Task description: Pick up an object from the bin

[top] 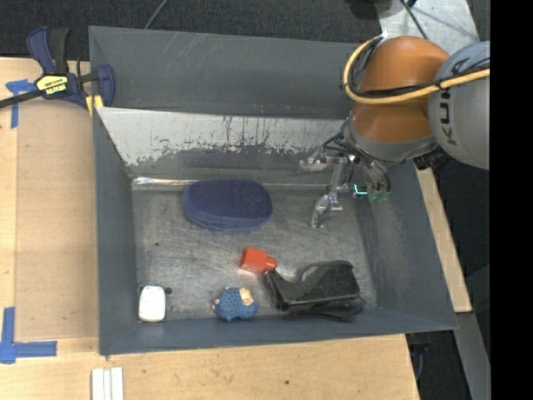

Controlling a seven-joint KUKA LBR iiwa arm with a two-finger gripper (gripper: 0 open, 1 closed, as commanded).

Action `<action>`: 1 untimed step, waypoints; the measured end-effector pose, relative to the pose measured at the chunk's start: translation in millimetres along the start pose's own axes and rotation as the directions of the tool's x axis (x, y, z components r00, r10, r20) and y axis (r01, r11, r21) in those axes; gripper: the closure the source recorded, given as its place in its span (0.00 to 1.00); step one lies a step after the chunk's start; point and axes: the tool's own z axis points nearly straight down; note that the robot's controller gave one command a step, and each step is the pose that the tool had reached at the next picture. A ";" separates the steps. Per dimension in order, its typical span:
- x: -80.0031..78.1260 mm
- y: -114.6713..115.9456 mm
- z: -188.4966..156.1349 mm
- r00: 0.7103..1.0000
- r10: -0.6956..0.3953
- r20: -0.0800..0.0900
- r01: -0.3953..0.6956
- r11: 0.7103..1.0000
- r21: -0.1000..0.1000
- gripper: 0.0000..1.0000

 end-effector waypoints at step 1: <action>-4.2 60.2 81.4 0.996 -0.085 0.005 0.085 0.996 -0.001 0.00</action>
Offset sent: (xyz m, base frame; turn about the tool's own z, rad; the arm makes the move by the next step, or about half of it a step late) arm 0.0037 0.0572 -0.0789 -0.0798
